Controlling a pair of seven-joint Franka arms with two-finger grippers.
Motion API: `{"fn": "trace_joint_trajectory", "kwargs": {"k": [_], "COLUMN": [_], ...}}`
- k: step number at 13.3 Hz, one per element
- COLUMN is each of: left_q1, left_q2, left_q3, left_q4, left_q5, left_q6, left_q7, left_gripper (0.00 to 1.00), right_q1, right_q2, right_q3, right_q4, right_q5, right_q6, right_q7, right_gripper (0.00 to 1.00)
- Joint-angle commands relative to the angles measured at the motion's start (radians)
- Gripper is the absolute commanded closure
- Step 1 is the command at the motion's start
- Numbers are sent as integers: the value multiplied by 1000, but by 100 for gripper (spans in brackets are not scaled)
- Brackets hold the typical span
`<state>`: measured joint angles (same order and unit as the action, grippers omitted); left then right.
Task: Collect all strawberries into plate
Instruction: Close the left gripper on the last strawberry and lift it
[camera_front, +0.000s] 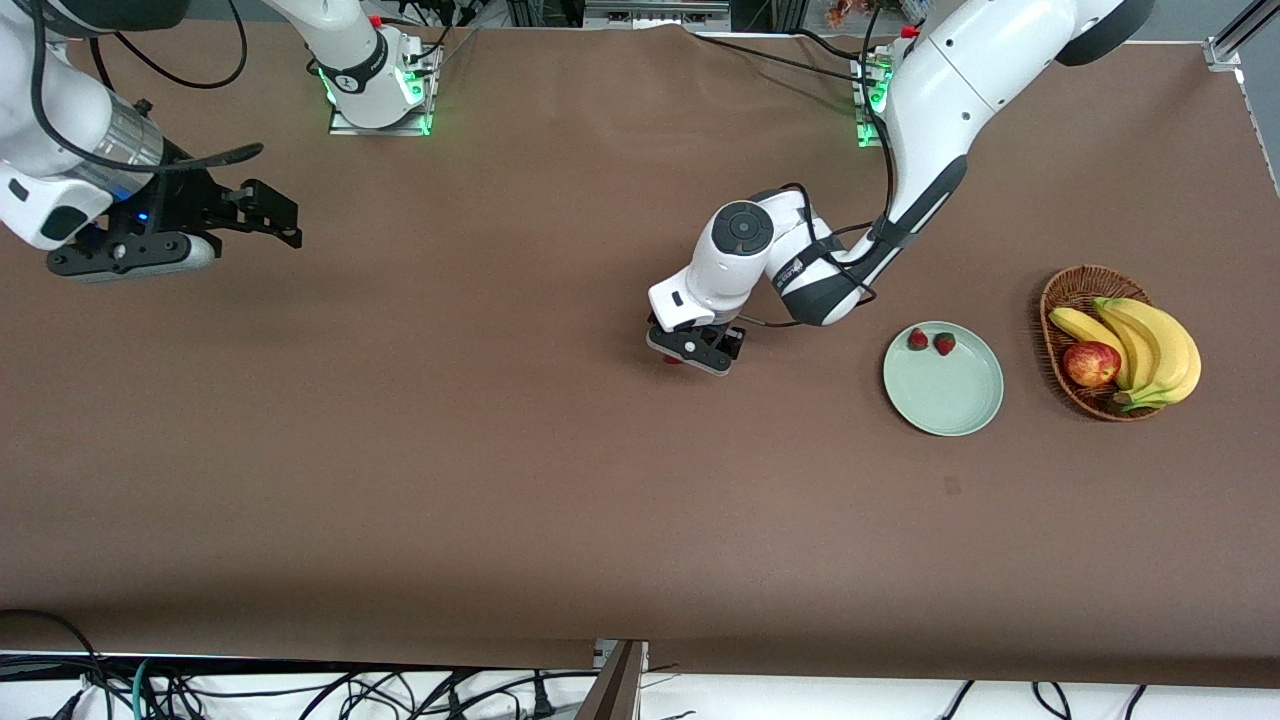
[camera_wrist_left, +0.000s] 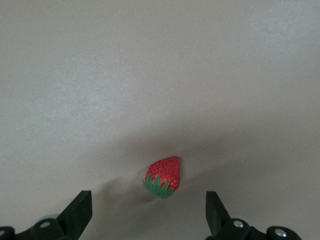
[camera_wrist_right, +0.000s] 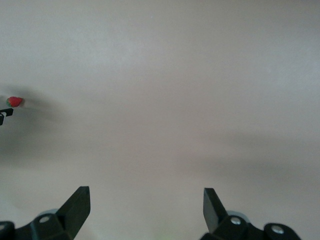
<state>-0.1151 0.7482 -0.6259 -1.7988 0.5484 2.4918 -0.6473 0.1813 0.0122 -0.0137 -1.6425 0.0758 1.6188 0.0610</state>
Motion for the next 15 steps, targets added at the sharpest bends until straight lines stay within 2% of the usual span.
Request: {"fn": "trace_joint_trajectory", "kwargs": {"k": [1,3,4,8,9,11,13,14,15], "left_q1": [-34,-35,-38,-83,-87,-89,-89,-89,-87], "left_q2": [42,42,46,54,54,54,54,54,51], "left_q3": [18,23,29,64,68,75,75,75,75], "left_q4": [65,65,65,75,73,75,81,81,81], "left_q5": [25,27,27,33,33,39,39,39,41], "left_q6": [-5,-5,-5,-5,-5,-5,-5,-5,-5], "left_q7": [-25,-25,-23,-25,-25,-25,-25,-25,-25], "left_gripper": [0,1,9,9,16,52,75,80,80], "right_q1": [-19,-23,-25,-26,-26,-28,-36,-40,-40], "right_q2": [-11,-8,-6,12,18,31,45,45,45], "right_q3": [26,23,17,0,0,0,-5,-6,-6], "right_q4": [13,18,23,50,53,70,75,75,75], "right_q5": [-30,-54,-63,-64,-62,-64,-61,-59,-59], "right_q6": [-10,-10,-8,-8,-7,-8,-5,0,1], "right_q7": [-9,-9,-10,-12,-10,-10,-12,-10,-9], "right_gripper": [0,0,0,0,0,0,0,0,0]}}
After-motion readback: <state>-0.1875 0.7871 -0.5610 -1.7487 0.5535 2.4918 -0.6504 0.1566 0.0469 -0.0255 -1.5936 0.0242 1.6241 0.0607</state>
